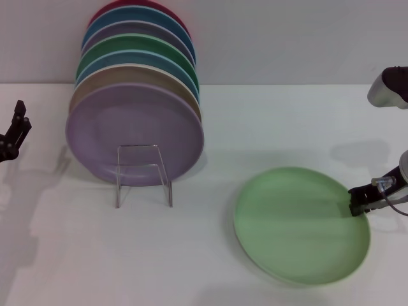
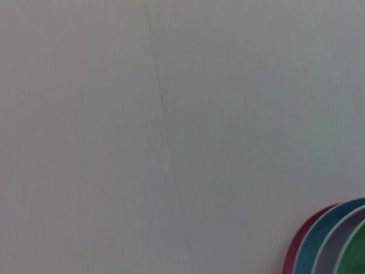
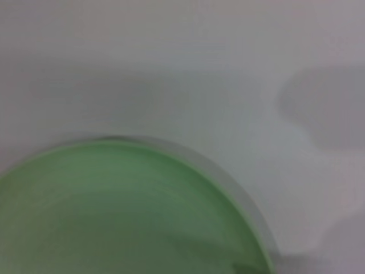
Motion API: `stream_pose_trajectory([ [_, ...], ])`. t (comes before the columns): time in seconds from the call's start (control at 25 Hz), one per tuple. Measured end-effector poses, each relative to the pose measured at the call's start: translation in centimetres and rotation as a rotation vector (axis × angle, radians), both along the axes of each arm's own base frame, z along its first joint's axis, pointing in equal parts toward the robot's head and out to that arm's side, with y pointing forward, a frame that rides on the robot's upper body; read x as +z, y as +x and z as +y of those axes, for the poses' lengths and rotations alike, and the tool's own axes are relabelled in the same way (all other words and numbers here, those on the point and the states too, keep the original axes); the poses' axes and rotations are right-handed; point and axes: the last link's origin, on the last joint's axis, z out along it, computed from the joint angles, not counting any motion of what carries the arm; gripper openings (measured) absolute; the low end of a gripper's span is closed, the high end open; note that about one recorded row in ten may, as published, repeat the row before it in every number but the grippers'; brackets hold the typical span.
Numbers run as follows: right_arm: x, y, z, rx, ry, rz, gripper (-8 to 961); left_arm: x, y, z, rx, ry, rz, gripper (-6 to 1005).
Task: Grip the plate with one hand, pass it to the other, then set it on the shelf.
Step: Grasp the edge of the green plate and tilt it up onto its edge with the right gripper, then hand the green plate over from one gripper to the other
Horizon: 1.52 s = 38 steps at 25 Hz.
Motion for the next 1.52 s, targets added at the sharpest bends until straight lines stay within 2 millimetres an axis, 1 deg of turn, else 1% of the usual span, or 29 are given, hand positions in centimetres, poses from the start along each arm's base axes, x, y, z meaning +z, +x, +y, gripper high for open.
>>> stream_pose_trajectory([
  [0.16, 0.1, -0.2, -0.1, 0.018, -0.001, -0.003, 39, -0.1, 0.1, 0.0, -0.007, 0.000, -0.001, 809],
  [0.28, 0.5, -0.8, -0.1, 0.049, 0.010, -0.005, 36, -0.1, 0.2, -0.1, -0.010, 0.000, -0.004, 808],
  [0.52, 1.8, -2.2, -0.7, 0.129, 0.050, -0.025, 31, -0.1, 0.4, 0.0, -0.015, 0.004, -0.007, 807],
  [0.72, 2.7, -2.9, -1.3, 0.163, 0.072, -0.039, 26, 0.0, 0.6, 0.0, -0.028, 0.011, -0.009, 806],
  [0.88, 4.8, -4.3, -2.2, 0.242, 0.140, -0.073, 19, 0.5, 1.1, 0.0, -0.061, 0.038, -0.014, 805],
  [0.92, 6.2, -4.9, -2.8, 0.285, 0.193, -0.094, 18, 0.6, 1.3, -0.1, -0.077, 0.048, -0.017, 804],
  [0.96, 6.2, -4.9, -2.8, 0.285, 0.193, -0.094, 18, 0.6, 1.3, -0.1, -0.077, 0.048, -0.017, 804],
  [1.08, 7.6, -5.5, -3.6, 0.344, 0.261, -0.106, 18, 0.8, 1.6, 0.0, -0.092, 0.059, -0.024, 804],
  [1.12, 8.1, -6.0, -4.2, 0.392, 0.303, -0.113, 19, 0.9, 1.7, 0.0, -0.098, 0.062, -0.027, 803],
  [1.16, 8.1, -6.0, -4.2, 0.392, 0.303, -0.113, 19, 1.0, 1.9, 0.1, -0.105, 0.066, -0.032, 803],
  [1.28, 8.6, -6.8, -5.0, 0.484, 0.376, -0.110, 19, 1.2, 2.6, 0.0, -0.136, 0.080, -0.051, 802],
  [1.32, 8.5, -6.9, -5.1, 0.504, 0.391, -0.109, 19, 1.3, 3.2, 0.1, -0.166, 0.079, -0.065, 802],
  [1.36, 8.4, -7.0, -5.1, 0.542, 0.418, -0.108, 19, 1.3, 3.2, 0.1, -0.166, 0.079, -0.065, 802],
  [1.4, 8.2, -7.0, -5.2, 0.575, 0.440, -0.108, 19, 1.4, 3.7, 0.2, -0.194, 0.069, -0.074, 802],
  [1.52, 7.5, -7.1, -5.6, 0.684, 0.525, -0.102, 18, 1.8, 5.2, 0.4, -0.287, 0.009, -0.131, 801],
])
